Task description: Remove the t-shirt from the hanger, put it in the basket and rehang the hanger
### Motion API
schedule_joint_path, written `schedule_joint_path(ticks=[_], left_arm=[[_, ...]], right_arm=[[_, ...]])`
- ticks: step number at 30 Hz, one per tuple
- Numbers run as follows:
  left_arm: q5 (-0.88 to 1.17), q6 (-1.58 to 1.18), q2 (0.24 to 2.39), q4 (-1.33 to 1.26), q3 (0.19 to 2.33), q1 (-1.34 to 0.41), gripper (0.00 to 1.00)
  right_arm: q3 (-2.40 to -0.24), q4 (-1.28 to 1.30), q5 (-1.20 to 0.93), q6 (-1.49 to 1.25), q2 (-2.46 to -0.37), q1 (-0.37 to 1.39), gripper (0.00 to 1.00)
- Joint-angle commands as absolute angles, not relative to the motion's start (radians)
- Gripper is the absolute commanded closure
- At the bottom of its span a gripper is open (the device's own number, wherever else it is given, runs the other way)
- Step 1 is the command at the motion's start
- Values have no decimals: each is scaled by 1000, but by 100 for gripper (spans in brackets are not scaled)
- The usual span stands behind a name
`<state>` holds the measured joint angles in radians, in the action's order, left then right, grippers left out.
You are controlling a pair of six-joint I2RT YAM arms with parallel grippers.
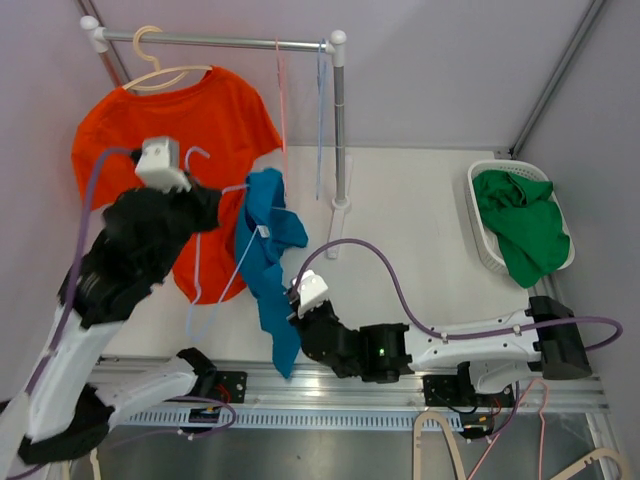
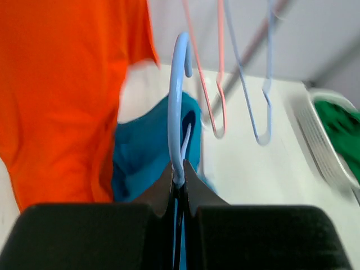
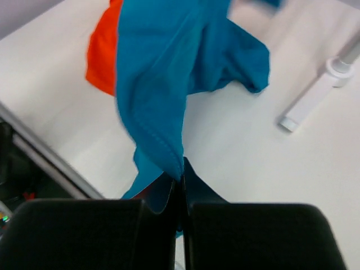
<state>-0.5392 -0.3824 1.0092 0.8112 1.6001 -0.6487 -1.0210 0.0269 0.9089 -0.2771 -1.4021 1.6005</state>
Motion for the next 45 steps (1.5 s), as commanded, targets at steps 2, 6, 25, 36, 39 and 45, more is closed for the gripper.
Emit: schedule_joint_path(ticks=[2,6,25,36,39,45], left_arm=[[-162,-299,663,825,1408,-666,99],[-120,-247,614,1090,1497,-666,99],[-128,-226,606,746,1152,-652,99],[-123,-203,687,724,1164,-647,99],[-135,-189,707,716,1189,-634,99],[-127,-176,770,651,1236,-598,99]], right_arm=[[-1110,99,899,-284,-1368,1484,100],[-1131,187,885,-322,-1371,1398,100],[-1436,495,478,-266,-1087,522,100],[-2363,526,118,-300,-1725,-67,100],[-2509,428,118,-360,-1799,-162,100],[-2544,176,230,-500,-1865,-267,100]])
